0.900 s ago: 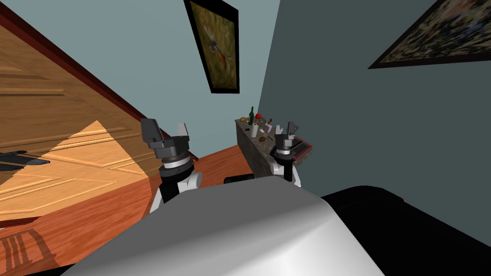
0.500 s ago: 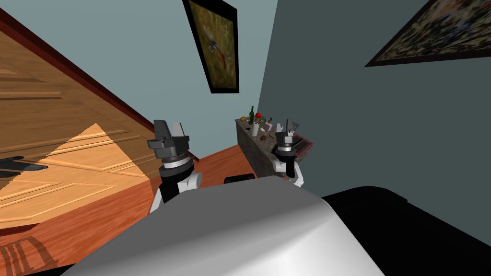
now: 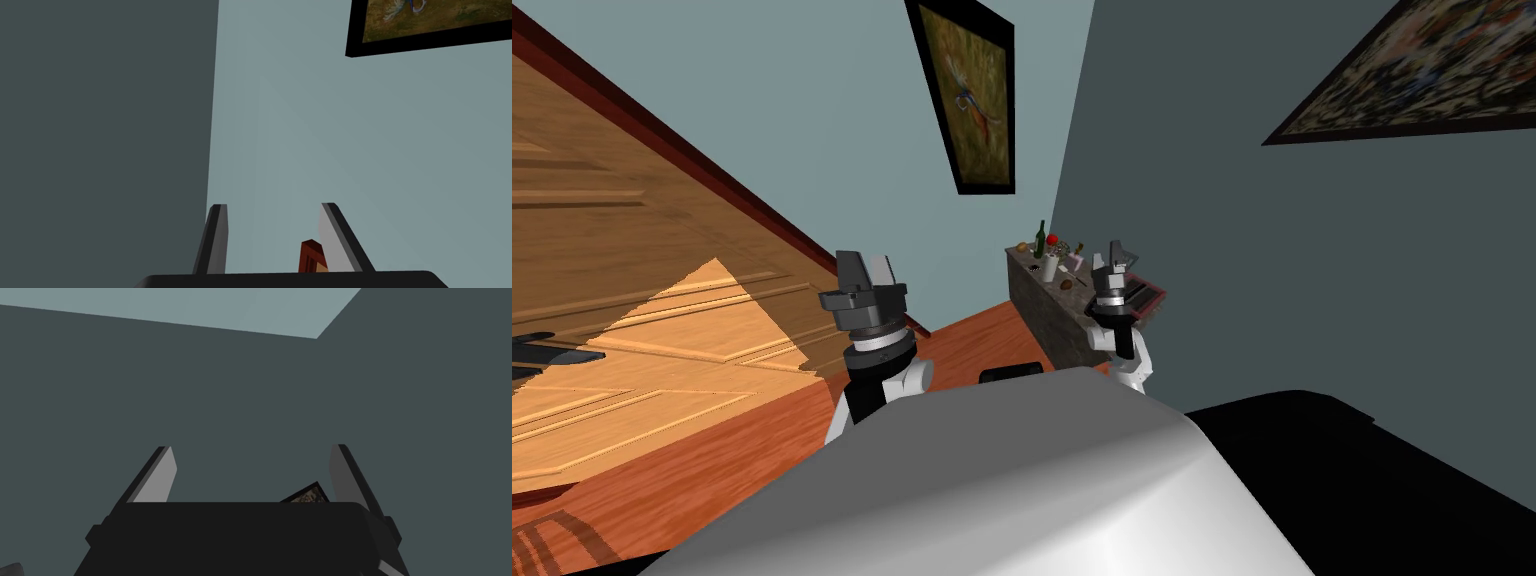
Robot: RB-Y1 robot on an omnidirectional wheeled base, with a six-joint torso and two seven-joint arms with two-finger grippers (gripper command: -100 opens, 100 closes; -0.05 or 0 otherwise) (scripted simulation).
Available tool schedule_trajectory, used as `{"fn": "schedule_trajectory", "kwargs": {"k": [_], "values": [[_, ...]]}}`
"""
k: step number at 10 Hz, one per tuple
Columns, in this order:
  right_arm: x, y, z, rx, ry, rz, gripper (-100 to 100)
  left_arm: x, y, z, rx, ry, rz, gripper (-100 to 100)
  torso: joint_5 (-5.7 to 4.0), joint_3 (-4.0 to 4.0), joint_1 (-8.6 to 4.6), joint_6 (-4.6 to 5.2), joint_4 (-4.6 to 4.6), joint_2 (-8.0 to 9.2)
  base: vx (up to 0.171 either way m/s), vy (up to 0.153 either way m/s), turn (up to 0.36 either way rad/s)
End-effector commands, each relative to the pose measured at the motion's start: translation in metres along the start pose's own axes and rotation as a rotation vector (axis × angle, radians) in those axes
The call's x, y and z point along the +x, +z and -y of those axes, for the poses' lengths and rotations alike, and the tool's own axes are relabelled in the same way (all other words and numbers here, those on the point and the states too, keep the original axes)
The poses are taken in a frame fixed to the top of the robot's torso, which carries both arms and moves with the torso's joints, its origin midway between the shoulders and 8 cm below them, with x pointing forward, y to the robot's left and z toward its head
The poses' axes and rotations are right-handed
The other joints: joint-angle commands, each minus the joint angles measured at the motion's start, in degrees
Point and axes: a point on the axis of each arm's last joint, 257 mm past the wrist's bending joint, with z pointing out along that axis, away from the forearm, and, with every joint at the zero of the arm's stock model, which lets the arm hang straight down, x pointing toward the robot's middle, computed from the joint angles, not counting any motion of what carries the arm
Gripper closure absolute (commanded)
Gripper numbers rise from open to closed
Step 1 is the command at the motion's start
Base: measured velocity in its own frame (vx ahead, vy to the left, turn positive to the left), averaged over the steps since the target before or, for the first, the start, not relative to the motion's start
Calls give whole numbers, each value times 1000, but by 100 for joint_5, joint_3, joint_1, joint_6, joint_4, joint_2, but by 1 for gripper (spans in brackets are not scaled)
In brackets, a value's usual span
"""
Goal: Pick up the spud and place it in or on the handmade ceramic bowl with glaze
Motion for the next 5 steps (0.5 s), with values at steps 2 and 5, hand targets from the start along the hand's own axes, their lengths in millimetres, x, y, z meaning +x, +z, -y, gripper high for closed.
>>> {"fn": "schedule_trajectory", "kwargs": {"k": [2,5], "values": [[-10,12,18,44,-44,4,-100,0,0,0,0,0,0,0,1,0,6,0,0,-1,-34,105,-60],[-27,27,35,91,-108,11,-100,0,0,0,0,0,0,0,-1,-6,-4,-1,-2,-11,-19,92,-34]]}}
